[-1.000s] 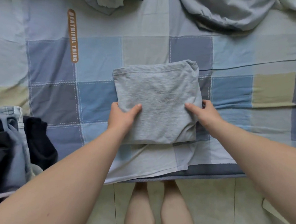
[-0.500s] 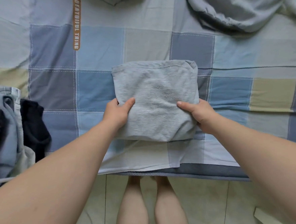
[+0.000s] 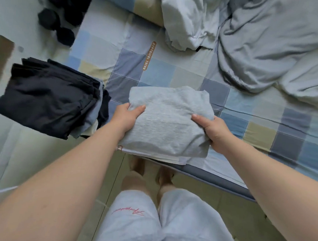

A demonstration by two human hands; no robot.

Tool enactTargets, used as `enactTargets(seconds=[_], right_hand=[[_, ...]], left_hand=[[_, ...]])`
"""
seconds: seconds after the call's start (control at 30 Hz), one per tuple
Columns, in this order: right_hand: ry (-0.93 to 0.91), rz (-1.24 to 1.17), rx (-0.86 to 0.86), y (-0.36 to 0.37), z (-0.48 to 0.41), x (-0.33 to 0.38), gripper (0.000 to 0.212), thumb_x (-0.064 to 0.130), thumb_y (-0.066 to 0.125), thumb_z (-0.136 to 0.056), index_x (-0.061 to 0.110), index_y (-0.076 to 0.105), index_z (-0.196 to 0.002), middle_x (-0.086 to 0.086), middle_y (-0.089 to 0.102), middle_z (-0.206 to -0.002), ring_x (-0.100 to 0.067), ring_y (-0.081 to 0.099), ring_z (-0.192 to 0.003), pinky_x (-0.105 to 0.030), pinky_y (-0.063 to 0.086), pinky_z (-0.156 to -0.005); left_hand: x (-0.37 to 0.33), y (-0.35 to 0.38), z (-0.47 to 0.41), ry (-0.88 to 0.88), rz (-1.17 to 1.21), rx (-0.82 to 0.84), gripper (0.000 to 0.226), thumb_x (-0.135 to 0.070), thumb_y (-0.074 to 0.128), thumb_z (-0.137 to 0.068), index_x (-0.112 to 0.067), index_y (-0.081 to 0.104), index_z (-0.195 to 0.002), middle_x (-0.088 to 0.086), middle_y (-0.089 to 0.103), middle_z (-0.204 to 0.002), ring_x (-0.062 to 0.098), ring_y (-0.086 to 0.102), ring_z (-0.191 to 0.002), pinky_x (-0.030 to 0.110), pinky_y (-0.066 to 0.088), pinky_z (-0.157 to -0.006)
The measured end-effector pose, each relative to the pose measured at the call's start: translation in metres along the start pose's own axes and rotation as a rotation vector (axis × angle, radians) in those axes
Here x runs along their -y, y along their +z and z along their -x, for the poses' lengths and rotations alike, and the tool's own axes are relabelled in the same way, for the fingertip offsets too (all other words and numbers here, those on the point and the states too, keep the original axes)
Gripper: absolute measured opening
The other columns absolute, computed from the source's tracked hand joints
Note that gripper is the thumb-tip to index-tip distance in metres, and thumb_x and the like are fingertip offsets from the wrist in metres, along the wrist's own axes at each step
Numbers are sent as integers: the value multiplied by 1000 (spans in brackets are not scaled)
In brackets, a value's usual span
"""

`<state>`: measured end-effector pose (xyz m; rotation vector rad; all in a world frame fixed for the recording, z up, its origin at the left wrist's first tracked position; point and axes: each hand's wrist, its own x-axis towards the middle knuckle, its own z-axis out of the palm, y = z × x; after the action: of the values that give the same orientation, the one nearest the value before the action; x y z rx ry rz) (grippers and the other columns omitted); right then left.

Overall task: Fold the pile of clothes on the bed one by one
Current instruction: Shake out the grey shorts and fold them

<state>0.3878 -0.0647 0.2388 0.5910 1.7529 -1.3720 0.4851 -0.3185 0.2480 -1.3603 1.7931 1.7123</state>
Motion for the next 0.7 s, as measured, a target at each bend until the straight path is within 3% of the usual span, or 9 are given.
enactTargets(seconds=[0.07, 0.17, 0.23, 0.3, 0.53, 0.7], right_hand=[[-27, 36, 28, 25, 22, 13, 33, 24, 84, -79, 12, 72, -107, -8, 77, -101, -31, 73, -97, -44, 58, -89], [-52, 43, 58, 73, 47, 28, 27, 22, 84, -80, 12, 73, -102, -7, 78, -98, -29, 74, -94, -43, 59, -89], [-63, 50, 81, 110, 56, 34, 29, 22, 83, -81, 11, 73, -105, -7, 78, -100, -27, 74, -93, -40, 59, -86], [-67, 49, 99, 151, 63, 42, 30, 22, 82, -82, 10, 72, -108, -8, 78, -100, -26, 75, -91, -39, 59, -84], [-63, 41, 98, 310, 72, 58, 48, 30, 85, -79, 9, 67, -118, -8, 77, -106, -29, 73, -99, -43, 58, -90], [-29, 2, 65, 420, 60, 47, 33, 28, 78, -87, 14, 66, -115, -5, 75, -109, -25, 71, -99, -41, 59, -86]], left_hand=[[-5, -31, 24, 17, 48, -12, 61, -33, 67, -96, -6, 45, -147, -10, 49, -120, 14, 51, -118, 25, 37, -91], [-1, -86, 38, -4, 80, -66, 68, -40, 72, -91, -10, 47, -148, -4, 54, -144, 21, 56, -125, 34, 44, -105], [-1, -125, 41, -24, 126, -85, 41, -36, 72, -92, -17, 63, -128, -2, 69, -122, 20, 67, -106, 34, 55, -86], [-1, -166, 37, -7, 148, -77, 23, -31, 70, -94, -21, 68, -115, -4, 72, -108, 18, 70, -97, 31, 55, -75], [-2, -327, -7, 107, 98, -86, 19, -33, 70, -94, -27, 69, -112, -9, 73, -108, 14, 70, -98, 35, 56, -86], [8, -418, -66, 188, -129, -135, 17, -34, 64, -97, -27, 65, -112, -13, 68, -103, 14, 64, -97, 30, 47, -84]])
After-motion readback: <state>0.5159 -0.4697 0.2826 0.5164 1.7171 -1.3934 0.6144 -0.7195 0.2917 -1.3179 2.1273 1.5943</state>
